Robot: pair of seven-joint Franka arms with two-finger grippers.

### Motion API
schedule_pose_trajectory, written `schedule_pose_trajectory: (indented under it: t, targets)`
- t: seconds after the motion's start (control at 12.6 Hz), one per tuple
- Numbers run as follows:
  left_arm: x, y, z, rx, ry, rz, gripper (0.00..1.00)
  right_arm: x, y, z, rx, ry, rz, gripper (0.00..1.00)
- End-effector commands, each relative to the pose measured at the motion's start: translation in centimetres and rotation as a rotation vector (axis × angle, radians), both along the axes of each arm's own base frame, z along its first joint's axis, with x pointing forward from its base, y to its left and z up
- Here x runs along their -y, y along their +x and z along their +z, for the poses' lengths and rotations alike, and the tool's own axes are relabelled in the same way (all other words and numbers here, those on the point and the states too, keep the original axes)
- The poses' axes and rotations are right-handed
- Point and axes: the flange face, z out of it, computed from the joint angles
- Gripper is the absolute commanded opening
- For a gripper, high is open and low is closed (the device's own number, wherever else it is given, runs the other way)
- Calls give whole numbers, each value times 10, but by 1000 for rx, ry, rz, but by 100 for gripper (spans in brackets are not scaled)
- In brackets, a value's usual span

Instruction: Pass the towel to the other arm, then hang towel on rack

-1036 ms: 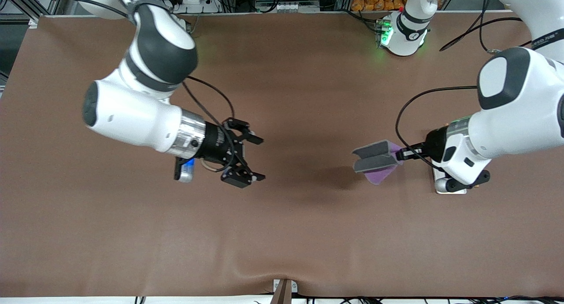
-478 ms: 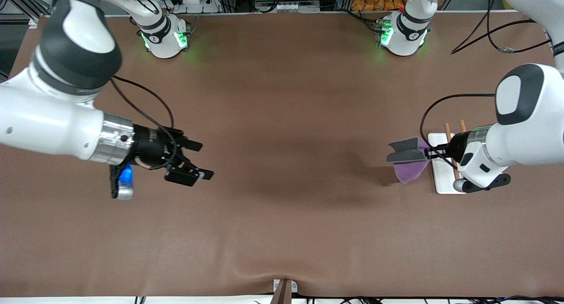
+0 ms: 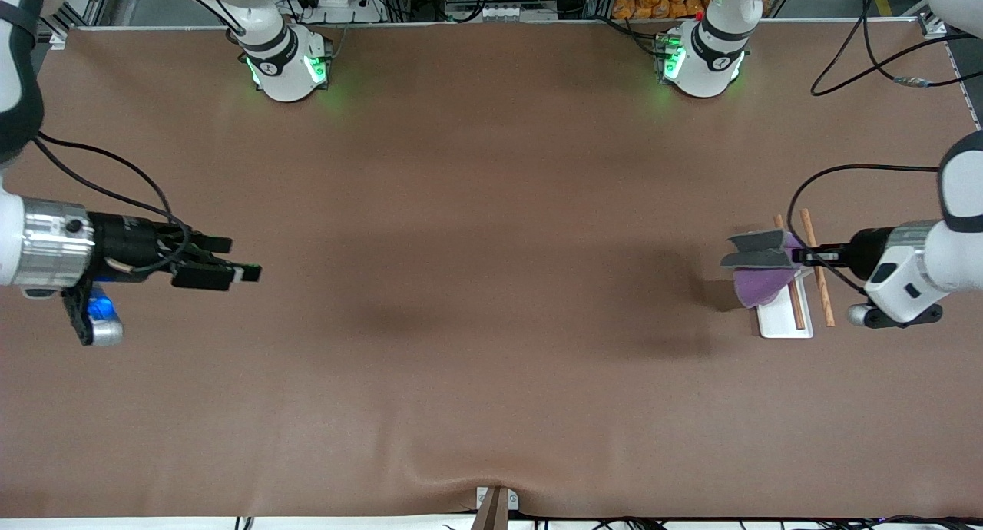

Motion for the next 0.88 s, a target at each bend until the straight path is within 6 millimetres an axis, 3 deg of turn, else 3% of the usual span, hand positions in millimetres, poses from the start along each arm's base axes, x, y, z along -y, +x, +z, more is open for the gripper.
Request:
schedule_pose_trajectory:
  t: [0.0, 0.24, 0.4, 0.48, 0.64, 0.8]
  targets:
    - [-32, -10, 2, 20, -33, -92, 0, 19, -22, 16, 106, -147, 277, 100]
    - [-77, -15, -6, 45, -86, -164, 0, 40, -35, 38, 181, -363, 456, 100]
    - [-88, -17, -5, 57, -97, -187, 0, 49, -45, 37, 167, -406, 456, 100]
    - [-102, -20, -6, 62, -102, -180, 0, 53, -51, 38, 174, -432, 451, 100]
    - [-113, -21, -9, 71, -122, -202, 0, 55, -75, 37, 199, -457, 443, 100]
    - [-121, -22, -11, 75, -126, -198, 0, 54, -112, 30, 259, -487, 434, 100]
